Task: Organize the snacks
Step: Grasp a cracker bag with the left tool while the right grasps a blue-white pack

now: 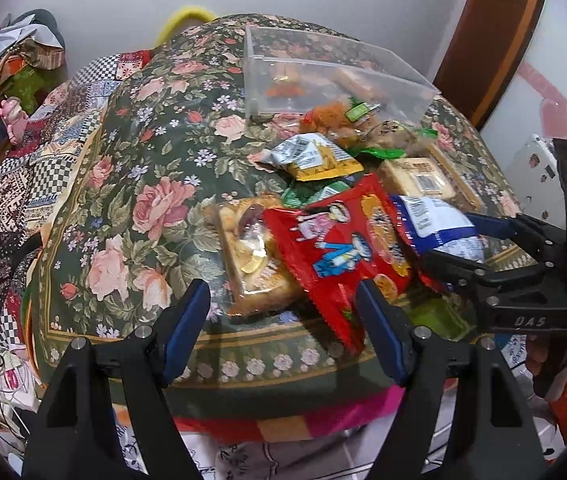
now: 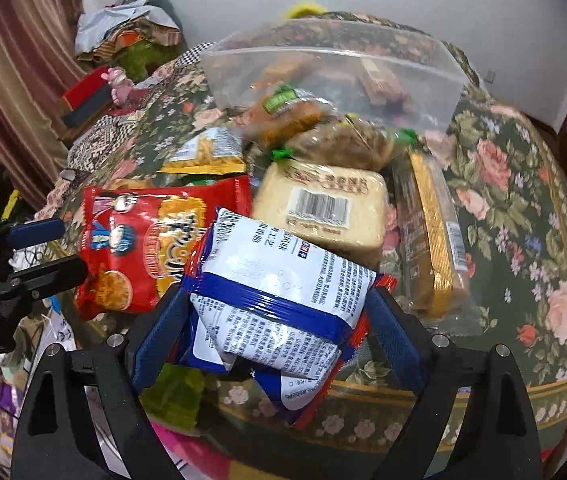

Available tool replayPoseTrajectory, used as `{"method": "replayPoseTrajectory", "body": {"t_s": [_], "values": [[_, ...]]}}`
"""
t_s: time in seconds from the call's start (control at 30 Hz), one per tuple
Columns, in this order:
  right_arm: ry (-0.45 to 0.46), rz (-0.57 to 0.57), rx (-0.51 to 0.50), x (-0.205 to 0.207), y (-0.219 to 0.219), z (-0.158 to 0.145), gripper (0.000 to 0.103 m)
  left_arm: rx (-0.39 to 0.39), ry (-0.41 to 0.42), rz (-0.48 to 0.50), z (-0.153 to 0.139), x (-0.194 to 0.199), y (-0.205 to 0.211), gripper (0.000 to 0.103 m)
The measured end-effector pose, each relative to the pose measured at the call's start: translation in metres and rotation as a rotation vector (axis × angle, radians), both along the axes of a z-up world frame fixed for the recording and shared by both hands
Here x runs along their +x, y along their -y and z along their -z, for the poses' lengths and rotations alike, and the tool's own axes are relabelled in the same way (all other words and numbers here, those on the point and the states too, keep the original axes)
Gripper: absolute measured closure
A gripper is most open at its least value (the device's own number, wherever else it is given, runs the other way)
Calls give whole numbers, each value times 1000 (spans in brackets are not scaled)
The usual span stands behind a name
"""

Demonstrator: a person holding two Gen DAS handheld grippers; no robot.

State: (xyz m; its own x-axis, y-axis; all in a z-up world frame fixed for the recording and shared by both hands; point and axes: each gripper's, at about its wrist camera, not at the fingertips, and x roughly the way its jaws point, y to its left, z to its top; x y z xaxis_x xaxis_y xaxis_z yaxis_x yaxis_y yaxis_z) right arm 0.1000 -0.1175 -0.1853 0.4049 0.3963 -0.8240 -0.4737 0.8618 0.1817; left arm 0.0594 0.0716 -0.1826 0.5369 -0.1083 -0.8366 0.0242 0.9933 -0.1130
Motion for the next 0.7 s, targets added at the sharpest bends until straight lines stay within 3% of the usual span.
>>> {"method": "replayPoseTrajectory", "body": {"t_s": [0.37,0.7], "values": [[-19,-8,52,1,13,3,12,-41,-26,-114,9,5,-46,28],[-8,-7,66,2,13,1,19,-63,-38,-80,20,25,-26,28]]}}
